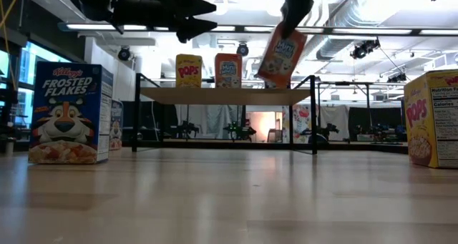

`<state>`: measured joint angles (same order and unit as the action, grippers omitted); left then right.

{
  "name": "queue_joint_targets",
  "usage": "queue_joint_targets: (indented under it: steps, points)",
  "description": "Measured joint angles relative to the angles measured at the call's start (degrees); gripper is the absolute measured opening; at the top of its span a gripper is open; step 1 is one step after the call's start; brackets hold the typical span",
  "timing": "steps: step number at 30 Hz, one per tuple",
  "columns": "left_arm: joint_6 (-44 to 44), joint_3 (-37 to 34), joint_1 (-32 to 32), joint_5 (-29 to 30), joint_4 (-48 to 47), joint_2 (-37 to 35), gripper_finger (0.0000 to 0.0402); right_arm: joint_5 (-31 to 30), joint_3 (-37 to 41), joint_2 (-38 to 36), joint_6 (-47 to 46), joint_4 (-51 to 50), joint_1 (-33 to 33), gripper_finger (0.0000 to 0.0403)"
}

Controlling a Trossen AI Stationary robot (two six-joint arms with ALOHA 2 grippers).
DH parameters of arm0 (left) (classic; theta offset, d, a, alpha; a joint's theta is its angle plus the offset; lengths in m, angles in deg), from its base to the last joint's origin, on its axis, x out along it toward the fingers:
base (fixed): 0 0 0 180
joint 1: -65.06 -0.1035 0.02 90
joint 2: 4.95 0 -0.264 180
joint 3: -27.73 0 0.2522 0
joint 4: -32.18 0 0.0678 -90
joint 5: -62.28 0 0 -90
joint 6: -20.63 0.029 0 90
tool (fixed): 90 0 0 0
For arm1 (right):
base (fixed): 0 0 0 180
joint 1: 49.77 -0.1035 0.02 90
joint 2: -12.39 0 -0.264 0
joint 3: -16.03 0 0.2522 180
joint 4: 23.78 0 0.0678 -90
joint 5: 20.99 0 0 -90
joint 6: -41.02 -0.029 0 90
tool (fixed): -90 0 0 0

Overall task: Stack cereal on shelf
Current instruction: Put the top orange cereal box on the shelf aligned with the other orange cereal box

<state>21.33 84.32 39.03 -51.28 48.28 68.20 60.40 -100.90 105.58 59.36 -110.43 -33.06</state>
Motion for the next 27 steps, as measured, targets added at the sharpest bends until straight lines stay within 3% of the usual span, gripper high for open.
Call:
queue_joint_targets:
  steps: [8,17,27]
  points:
    - [-0.47,0.00,-1.12,2.48,-0.33,-0.02,0.0321,-2.79,-0.69,0.99,4.64,3.26,0.00,0.0156]
    - [-0.47,0.00,-1.11,2.44,-0.34,-0.02,0.0321,0.70,-7.14,0.91,6.14,10.21,0.07,0.0156]
    - [1.87,0.00,-3.63,3.21,-0.30,-0.02,0.0321,0.93,-7.76,1.56,4.62,12.49,0.07,0.0156]
